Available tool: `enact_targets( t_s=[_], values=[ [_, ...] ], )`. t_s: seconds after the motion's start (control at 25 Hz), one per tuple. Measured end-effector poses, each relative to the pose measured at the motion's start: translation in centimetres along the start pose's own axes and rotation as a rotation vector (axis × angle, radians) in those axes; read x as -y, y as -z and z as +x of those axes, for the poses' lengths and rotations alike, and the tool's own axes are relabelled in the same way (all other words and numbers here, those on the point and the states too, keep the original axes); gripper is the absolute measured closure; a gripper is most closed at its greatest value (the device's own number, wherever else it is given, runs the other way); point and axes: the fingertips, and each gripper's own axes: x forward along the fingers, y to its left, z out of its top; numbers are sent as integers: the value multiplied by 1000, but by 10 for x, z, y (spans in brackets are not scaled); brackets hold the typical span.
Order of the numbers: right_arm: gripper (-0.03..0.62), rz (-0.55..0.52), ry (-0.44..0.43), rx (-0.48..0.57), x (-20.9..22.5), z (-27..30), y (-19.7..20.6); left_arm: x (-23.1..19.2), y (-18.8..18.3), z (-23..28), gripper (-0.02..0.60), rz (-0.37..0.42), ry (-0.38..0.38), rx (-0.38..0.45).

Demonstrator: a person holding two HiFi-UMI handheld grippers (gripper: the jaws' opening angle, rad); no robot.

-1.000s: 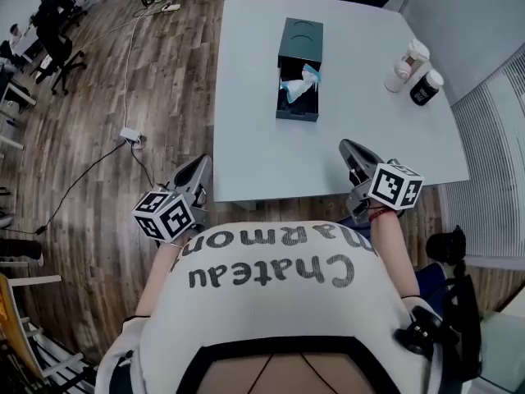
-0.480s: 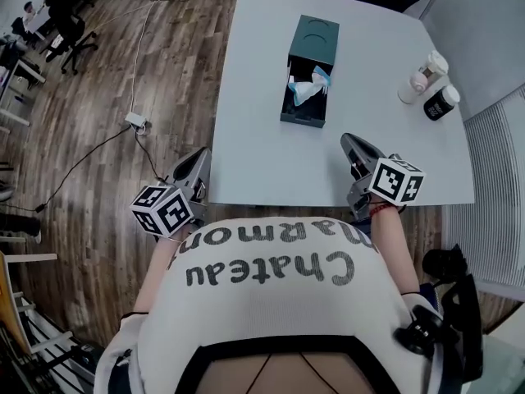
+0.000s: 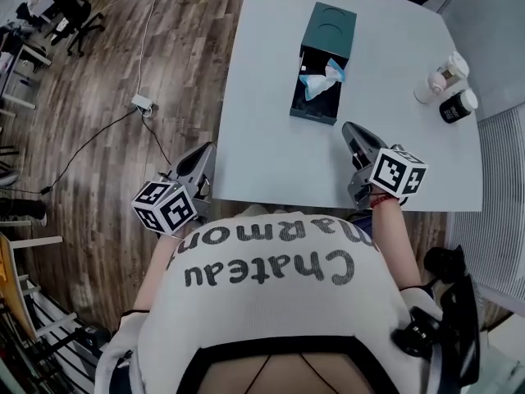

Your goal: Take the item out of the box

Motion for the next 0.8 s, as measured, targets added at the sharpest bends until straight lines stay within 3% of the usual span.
enact_targets(
  t_s=[0.24, 0.8],
  values=[
    [594, 34, 22, -18, 6, 19, 8, -15, 0, 13, 591, -7, 11, -55],
    [594, 106, 216, 27, 3, 65, 16, -89, -21, 63, 591, 8, 187, -196]
  ],
)
